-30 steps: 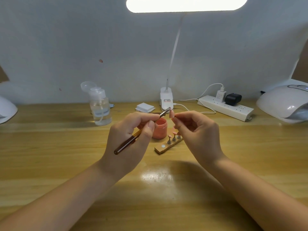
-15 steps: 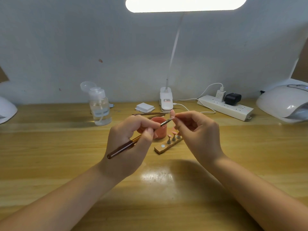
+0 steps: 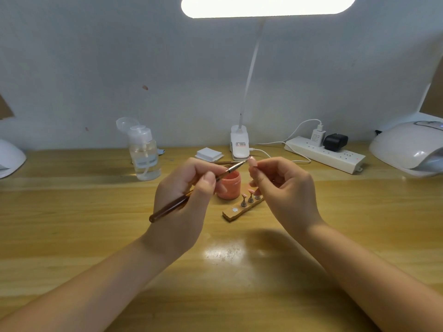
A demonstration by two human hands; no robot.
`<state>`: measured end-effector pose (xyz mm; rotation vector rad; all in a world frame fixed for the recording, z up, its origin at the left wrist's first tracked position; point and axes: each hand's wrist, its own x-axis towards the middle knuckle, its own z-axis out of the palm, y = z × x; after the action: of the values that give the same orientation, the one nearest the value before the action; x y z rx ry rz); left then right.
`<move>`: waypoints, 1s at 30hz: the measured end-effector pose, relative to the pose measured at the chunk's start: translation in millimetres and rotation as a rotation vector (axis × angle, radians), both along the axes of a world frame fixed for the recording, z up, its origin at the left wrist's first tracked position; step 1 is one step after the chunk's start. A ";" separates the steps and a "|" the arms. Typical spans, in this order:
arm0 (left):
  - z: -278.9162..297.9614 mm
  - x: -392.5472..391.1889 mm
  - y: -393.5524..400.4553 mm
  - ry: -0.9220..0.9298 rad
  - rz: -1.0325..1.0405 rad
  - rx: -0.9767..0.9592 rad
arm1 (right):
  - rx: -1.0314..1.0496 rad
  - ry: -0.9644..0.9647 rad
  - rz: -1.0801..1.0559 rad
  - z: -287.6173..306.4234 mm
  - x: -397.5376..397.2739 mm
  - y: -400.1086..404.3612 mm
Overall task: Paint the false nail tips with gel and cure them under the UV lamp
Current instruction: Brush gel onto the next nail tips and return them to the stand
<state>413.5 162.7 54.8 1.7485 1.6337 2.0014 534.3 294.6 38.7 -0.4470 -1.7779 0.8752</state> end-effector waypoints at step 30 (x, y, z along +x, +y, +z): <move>2.9 6.5 0.2 0.102 0.095 -0.018 | 0.271 -0.074 -0.121 0.0 2.2 4.1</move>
<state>420.1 162.8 57.7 1.8292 1.7912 1.9590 536.5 298.6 38.7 -0.4083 -1.8834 0.5302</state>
